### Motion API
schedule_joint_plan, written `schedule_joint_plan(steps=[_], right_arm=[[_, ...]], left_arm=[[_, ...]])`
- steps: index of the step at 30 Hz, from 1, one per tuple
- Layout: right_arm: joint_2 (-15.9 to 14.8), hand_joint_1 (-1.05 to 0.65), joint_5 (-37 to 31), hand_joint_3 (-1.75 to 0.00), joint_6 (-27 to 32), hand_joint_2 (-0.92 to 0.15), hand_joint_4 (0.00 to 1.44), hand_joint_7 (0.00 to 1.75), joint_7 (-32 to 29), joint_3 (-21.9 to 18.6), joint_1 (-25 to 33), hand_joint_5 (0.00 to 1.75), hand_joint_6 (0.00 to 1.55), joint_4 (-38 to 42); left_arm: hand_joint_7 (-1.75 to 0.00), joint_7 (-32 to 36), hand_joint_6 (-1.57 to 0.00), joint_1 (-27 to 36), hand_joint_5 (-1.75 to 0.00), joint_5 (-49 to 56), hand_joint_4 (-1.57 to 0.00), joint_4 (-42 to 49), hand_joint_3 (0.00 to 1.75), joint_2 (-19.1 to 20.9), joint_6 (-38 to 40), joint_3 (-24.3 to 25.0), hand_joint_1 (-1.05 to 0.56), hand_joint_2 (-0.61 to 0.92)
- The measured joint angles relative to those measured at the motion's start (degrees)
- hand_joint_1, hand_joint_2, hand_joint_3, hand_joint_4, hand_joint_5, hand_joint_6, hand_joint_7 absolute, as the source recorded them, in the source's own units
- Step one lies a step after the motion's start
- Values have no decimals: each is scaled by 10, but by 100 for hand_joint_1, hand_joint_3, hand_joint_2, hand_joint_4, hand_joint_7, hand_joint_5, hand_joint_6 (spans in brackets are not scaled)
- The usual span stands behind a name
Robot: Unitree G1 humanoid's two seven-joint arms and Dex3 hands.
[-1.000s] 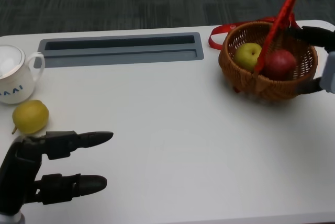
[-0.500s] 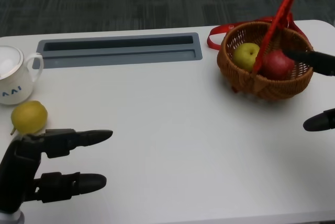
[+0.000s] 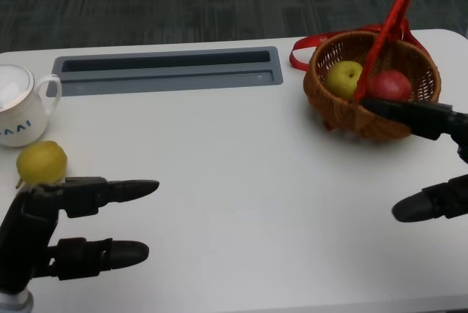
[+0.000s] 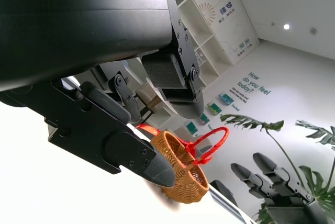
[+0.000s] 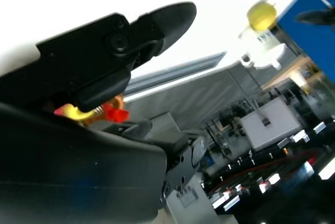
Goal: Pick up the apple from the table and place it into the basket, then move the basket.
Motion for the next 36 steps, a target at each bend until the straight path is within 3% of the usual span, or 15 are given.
schedule_joint_plan(steps=[7,16,36], right_arm=[[95,-57,37,-1,-14,-86,59,3,31,41,21,3,52,-3],[162,-50,40,0,-14,-86,71,2,46,50,13,2,64,20],[205,-43,5,0,-19,-81,79,1,34,53,-3,1,72,48]], left_arm=[[0,-4,-92,0,0,-8,-101,-16,0,-2,1,-4,-59,71],[0,-11,-92,2,0,-21,-101,-32,0,-2,2,-8,-59,71],[0,-25,-92,3,-1,-30,-103,-38,0,-2,5,-10,-59,72]])
